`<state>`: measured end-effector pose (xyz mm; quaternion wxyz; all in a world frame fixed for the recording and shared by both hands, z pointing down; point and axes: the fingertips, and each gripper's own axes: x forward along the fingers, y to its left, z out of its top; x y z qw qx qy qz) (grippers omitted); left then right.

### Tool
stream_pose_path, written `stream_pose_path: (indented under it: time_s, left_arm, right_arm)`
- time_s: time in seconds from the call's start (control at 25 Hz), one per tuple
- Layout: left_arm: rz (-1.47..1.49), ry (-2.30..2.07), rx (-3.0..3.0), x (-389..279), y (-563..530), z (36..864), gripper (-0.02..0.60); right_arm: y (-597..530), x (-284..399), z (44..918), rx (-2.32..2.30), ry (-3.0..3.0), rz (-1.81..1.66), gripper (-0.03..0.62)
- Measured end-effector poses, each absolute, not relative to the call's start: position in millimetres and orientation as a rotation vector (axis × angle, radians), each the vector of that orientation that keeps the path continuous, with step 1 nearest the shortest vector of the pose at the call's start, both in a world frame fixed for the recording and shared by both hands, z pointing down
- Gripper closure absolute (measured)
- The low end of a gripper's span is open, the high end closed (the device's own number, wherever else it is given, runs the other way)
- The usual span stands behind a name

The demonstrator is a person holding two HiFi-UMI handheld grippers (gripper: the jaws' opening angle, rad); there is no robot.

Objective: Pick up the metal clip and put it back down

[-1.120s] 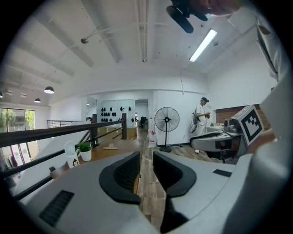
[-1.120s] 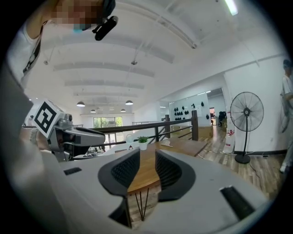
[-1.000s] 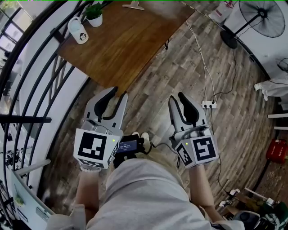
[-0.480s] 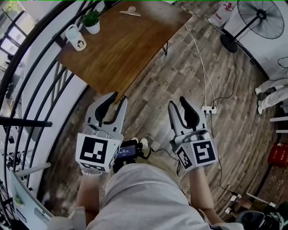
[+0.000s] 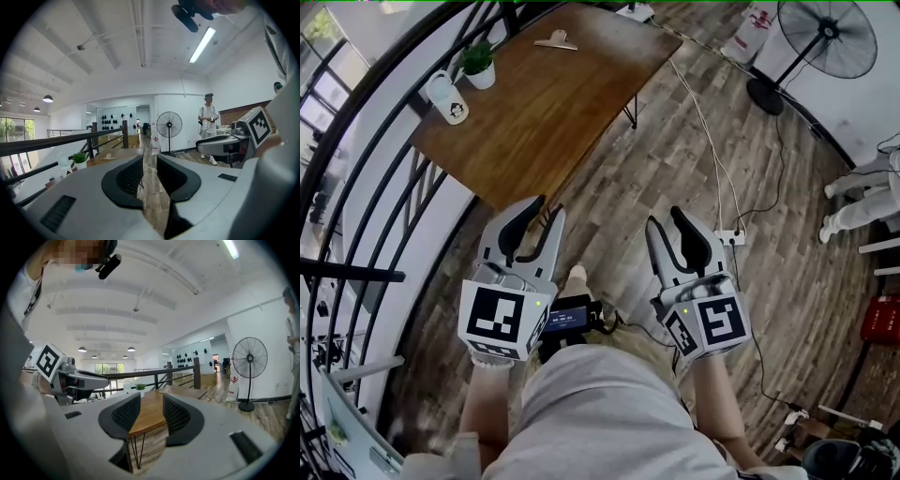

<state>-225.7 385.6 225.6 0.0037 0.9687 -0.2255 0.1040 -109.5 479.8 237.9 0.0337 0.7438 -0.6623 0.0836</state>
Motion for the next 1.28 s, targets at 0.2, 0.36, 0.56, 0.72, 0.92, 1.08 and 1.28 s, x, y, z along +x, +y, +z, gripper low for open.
stream_pose_path:
  time_s: [0.2, 0.36, 0.56, 0.72, 0.92, 1.08, 1.28]
  left_arm:
    - [0.295, -0.702, 3.031, -215, 377, 226, 0.486]
    - [0.296, -0.708, 3.041, -207, 360, 230, 0.486]
    - [0.295, -0.692, 3.057, -183, 333, 233, 0.486]
    - [0.312, -0.675, 3.066, -157, 305, 234, 0.486]
    - [0.313, -0.679, 3.049, -131, 256, 233, 0.486]
    - [0.322, -0.664, 3.033, -111, 221, 235, 0.486]
    - [0.330, -0.658, 3.022, -87, 179, 238, 0.486]
  right_arm:
    - [477, -97, 242, 2.309, -2.013, 0.261, 0.448]
    - [463, -88, 246, 2.311, -1.989, 0.234, 0.448]
    - [438, -69, 249, 2.288, -1.969, 0.192, 0.448]
    - [409, -42, 253, 2.296, -1.960, 0.222, 0.448]
    - [362, -12, 251, 2.299, -1.960, 0.245, 0.448]
    - [326, 5, 250, 2.285, -1.962, 0.260, 0.448]
    - [282, 27, 252, 2.267, -1.970, 0.280, 0.448]
